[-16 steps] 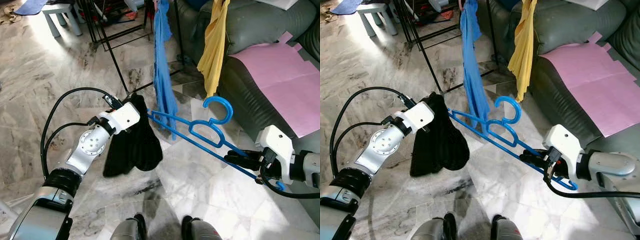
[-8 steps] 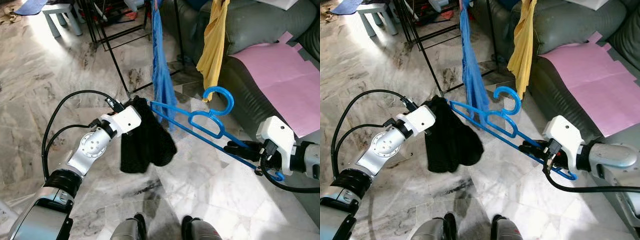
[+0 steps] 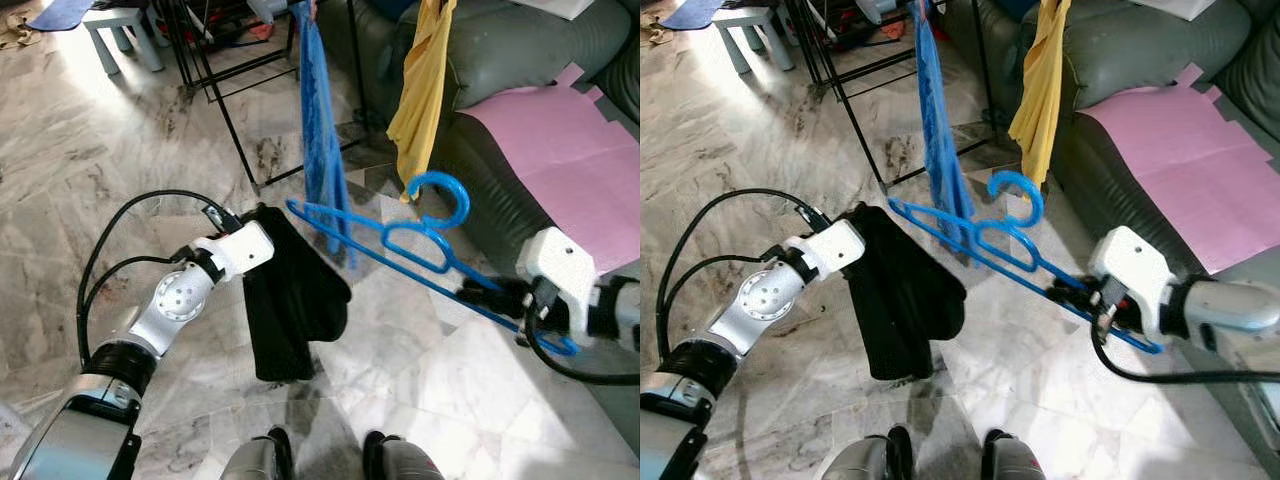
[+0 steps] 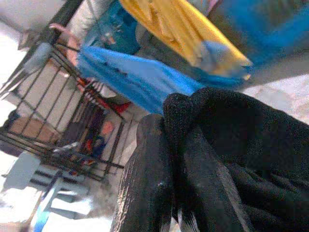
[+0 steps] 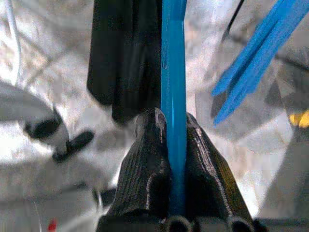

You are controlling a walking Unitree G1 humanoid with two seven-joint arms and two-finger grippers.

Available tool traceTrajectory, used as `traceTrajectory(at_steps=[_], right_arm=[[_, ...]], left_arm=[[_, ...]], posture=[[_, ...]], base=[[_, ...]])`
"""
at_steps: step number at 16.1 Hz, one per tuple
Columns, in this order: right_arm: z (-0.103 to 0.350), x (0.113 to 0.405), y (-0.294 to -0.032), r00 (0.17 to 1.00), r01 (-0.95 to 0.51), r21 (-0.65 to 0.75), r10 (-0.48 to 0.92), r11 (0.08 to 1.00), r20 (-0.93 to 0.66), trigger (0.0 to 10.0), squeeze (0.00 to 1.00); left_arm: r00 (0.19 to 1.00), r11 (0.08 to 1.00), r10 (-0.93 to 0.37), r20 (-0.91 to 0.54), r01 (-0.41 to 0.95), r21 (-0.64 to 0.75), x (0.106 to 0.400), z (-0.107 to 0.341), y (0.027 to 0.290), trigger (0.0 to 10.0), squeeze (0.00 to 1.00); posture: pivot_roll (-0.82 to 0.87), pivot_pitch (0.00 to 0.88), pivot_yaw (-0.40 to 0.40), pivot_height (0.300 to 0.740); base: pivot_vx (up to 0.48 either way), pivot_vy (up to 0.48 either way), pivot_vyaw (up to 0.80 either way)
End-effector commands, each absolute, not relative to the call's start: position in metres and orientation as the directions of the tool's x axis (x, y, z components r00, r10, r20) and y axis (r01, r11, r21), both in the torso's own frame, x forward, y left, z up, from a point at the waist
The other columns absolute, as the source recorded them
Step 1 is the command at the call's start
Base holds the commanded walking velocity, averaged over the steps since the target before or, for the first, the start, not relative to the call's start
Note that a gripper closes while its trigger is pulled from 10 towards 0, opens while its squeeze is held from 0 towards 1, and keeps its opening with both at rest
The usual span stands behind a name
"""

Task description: Hang hanger

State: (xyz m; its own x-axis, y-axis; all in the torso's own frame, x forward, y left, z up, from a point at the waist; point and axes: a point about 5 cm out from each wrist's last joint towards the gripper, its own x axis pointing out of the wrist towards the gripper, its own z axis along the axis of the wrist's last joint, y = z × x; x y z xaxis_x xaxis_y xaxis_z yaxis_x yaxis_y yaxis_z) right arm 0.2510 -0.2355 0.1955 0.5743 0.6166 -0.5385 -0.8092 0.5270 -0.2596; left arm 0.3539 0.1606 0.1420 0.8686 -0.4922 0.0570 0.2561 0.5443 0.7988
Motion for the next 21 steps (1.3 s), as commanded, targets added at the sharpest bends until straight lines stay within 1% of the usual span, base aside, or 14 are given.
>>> traceTrajectory(at_steps=[1,2,4,5,7,8,12,13,17,19,21], right_arm=[[0.185,0.245,-0.235,0.528,-0.837,-0.233,0.616,0.496,-0.584,10.0,0.00],[0.182,0.244,-0.235,0.519,-0.841,-0.222,0.617,0.494,-0.591,10.0,0.00],[0.160,0.234,-0.237,0.457,-0.864,-0.171,0.593,0.474,-0.663,10.0,0.00],[0.154,0.233,-0.239,0.456,-0.861,-0.171,0.578,0.479,-0.677,10.0,0.00],[0.149,0.233,-0.242,0.459,-0.855,-0.159,0.577,0.494,-0.676,10.0,0.00],[0.145,0.236,-0.246,0.485,-0.838,-0.180,0.551,0.515,-0.679,10.0,0.00],[0.146,0.239,-0.261,0.511,-0.823,-0.235,0.492,0.518,-0.705,10.0,0.00],[0.149,0.241,-0.266,0.530,-0.811,-0.259,0.472,0.525,-0.704,10.0,0.00],[0.143,0.241,-0.267,0.534,-0.809,-0.263,0.469,0.527,-0.704,10.0,0.00],[0.142,0.242,-0.265,0.535,-0.812,-0.270,0.473,0.518,-0.700,10.0,0.00],[0.151,0.244,-0.264,0.533,-0.817,-0.260,0.503,0.514,-0.681,10.0,0.00]], left_arm=[[0.877,0.562,-0.468,0.108,0.201,0.802,0.359,0.155,0.166,10.0,0.00],[0.878,0.565,-0.465,0.117,0.192,0.802,0.359,0.156,0.166,10.0,0.00],[0.875,0.594,-0.452,0.172,0.152,0.790,0.363,0.169,0.166,10.0,0.00],[0.866,0.605,-0.461,0.191,0.150,0.782,0.363,0.174,0.165,10.0,0.00],[0.843,0.625,-0.486,0.230,0.151,0.766,0.361,0.181,0.163,10.0,0.00],[0.826,0.605,-0.523,0.212,0.184,0.775,0.359,0.180,0.161,10.0,0.00],[0.849,0.596,-0.497,0.181,0.182,0.782,0.359,0.174,0.172,10.0,0.00],[0.848,0.594,-0.498,0.180,0.182,0.784,0.358,0.174,0.172,10.0,0.00],[0.812,0.603,-0.540,0.222,0.190,0.775,0.357,0.185,0.163,10.0,0.00],[0.795,0.578,-0.567,0.216,0.197,0.792,0.355,0.186,0.160,10.0,0.00],[0.819,0.576,-0.540,0.195,0.190,0.795,0.356,0.181,0.166,10.0,0.00]], posture=[[-0.14,0.209,0.057,0.740],[-0.14,0.209,0.057,0.740],[-0.13,0.209,0.058,0.740],[-0.13,0.209,0.058,0.740],[-0.13,0.209,0.059,0.740],[-0.12,0.207,0.059,0.740],[-0.12,0.209,0.061,0.740],[-0.13,0.208,0.061,0.740],[-0.12,0.210,0.061,0.740],[-0.12,0.210,0.061,0.740],[-0.12,0.212,0.060,0.740]], base=[[0.000,0.000,0.00],[0.000,0.000,0.00],[0.000,0.000,0.00],[0.000,0.000,0.00],[0.000,0.000,0.00],[0.000,0.000,0.00],[0.000,0.000,0.00],[0.000,0.000,0.00],[0.000,0.000,0.00],[0.000,0.000,0.00],[0.000,0.000,0.00]])
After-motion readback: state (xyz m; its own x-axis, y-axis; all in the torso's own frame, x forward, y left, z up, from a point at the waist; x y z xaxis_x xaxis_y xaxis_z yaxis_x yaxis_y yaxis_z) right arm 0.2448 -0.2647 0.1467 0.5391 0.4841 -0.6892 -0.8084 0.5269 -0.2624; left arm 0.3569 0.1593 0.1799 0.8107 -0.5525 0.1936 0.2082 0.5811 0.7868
